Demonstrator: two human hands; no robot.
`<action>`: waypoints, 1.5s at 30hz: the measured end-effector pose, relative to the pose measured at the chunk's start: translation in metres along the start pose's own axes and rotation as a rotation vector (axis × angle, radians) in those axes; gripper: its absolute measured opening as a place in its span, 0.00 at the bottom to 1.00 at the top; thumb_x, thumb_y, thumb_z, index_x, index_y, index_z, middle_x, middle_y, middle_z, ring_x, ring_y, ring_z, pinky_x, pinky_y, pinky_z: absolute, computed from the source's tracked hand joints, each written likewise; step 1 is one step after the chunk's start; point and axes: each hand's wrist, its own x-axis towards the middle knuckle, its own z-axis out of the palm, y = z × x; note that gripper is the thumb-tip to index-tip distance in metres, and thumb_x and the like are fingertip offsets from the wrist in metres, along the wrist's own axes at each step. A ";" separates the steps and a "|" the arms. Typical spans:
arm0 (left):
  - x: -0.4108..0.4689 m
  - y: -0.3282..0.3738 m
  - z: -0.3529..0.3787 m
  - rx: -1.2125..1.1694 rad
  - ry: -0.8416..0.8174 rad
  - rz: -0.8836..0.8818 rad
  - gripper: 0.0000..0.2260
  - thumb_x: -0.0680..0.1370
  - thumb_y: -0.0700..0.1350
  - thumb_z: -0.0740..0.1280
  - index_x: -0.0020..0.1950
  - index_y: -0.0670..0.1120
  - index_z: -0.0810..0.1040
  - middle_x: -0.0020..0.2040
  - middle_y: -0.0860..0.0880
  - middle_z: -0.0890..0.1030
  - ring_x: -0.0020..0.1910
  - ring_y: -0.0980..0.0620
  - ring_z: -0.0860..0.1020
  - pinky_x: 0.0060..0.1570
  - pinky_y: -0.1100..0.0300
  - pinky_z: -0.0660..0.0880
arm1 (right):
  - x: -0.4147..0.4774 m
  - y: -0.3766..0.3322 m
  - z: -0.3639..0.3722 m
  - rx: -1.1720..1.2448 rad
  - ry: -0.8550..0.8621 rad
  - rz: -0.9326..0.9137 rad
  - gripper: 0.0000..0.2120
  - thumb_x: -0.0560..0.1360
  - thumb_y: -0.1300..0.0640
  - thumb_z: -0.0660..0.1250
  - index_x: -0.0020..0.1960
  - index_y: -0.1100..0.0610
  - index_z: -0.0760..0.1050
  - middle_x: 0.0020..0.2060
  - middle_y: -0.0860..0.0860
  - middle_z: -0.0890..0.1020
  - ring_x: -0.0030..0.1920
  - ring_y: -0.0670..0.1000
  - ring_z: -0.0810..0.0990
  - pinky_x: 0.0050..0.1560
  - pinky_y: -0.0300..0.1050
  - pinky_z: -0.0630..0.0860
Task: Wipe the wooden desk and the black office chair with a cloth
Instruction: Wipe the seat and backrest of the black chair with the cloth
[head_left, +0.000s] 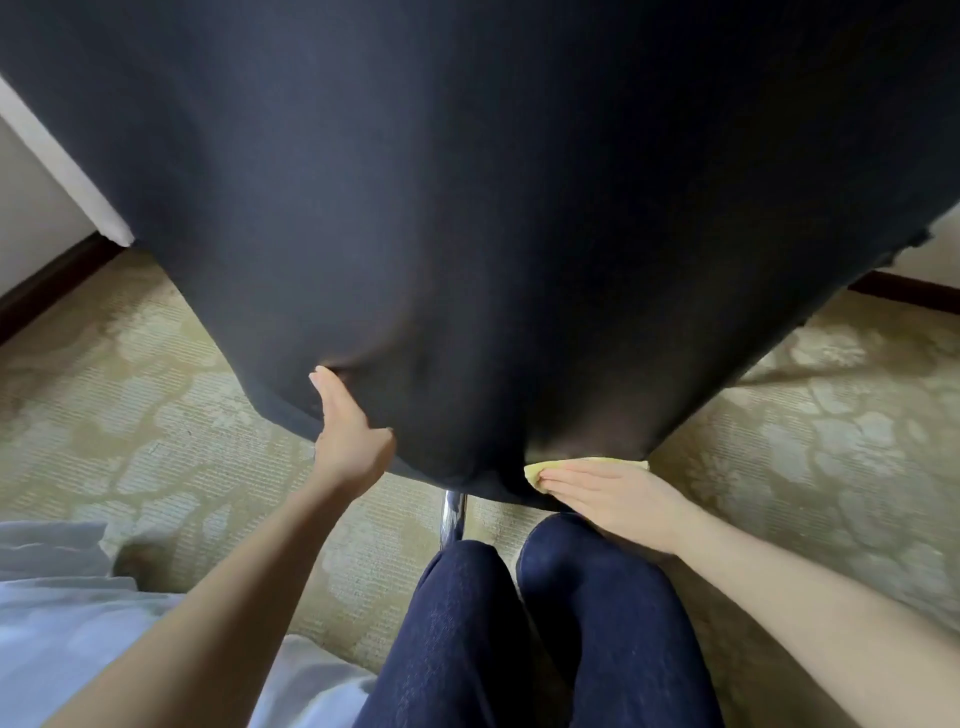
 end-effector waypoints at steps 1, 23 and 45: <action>-0.004 0.003 -0.001 -0.014 -0.004 -0.004 0.45 0.73 0.34 0.64 0.76 0.51 0.34 0.78 0.46 0.48 0.69 0.34 0.65 0.63 0.37 0.69 | -0.005 0.007 -0.011 -0.002 0.045 -0.027 0.21 0.71 0.58 0.69 0.63 0.53 0.77 0.65 0.44 0.74 0.65 0.43 0.73 0.70 0.40 0.62; -0.036 0.027 0.030 -0.018 -0.086 0.118 0.44 0.77 0.34 0.62 0.74 0.45 0.28 0.75 0.49 0.29 0.76 0.51 0.40 0.65 0.67 0.46 | -0.003 0.067 -0.079 -0.118 0.573 0.247 0.23 0.76 0.66 0.67 0.70 0.57 0.70 0.68 0.51 0.72 0.66 0.49 0.72 0.58 0.46 0.77; -0.038 0.024 0.036 -0.050 -0.088 0.140 0.49 0.74 0.34 0.65 0.72 0.48 0.25 0.75 0.52 0.29 0.75 0.53 0.36 0.74 0.57 0.46 | 0.064 -0.039 0.010 0.232 0.073 0.147 0.22 0.74 0.63 0.60 0.68 0.55 0.73 0.67 0.46 0.73 0.67 0.44 0.71 0.69 0.40 0.66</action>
